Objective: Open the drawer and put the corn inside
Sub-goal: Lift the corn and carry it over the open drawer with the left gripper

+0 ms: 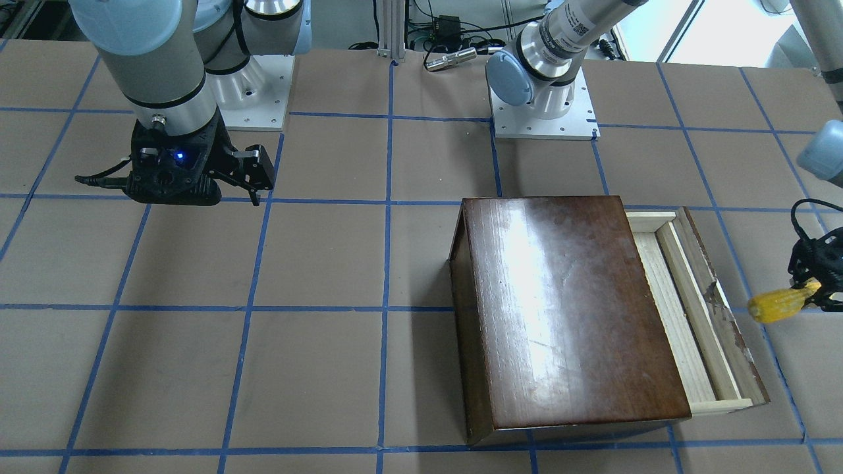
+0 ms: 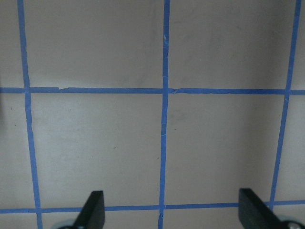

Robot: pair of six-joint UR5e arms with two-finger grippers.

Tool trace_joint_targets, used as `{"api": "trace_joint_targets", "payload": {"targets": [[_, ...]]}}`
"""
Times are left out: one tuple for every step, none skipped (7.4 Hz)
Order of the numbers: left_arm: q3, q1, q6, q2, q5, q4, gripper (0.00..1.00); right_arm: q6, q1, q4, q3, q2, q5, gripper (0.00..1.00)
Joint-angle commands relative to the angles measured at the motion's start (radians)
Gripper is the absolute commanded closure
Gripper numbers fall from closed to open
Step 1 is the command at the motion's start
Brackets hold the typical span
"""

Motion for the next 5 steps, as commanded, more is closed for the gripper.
{"api": "trace_joint_targets", "payload": {"targets": [[0.156,-0.041,-0.166,0.07,-0.014,-0.202,1.0,0.0,0.0,0.0,0.0,0.0,0.0,0.0],[0.195,-0.081,-0.28,0.1,-0.015,-0.255,1.0,0.0,0.0,0.0,0.0,0.0,0.0,0.0],[0.197,-0.142,-0.415,0.137,-0.008,-0.266,1.0,0.0,0.0,0.0,0.0,0.0,0.002,0.0],[0.197,-0.199,-0.552,0.173,0.002,-0.298,1.0,0.0,0.0,-0.002,0.0,0.0,0.003,0.0],[0.195,-0.239,-0.752,0.205,0.015,-0.319,1.0,0.0,0.0,0.0,0.0,0.0,0.003,0.0]]}}
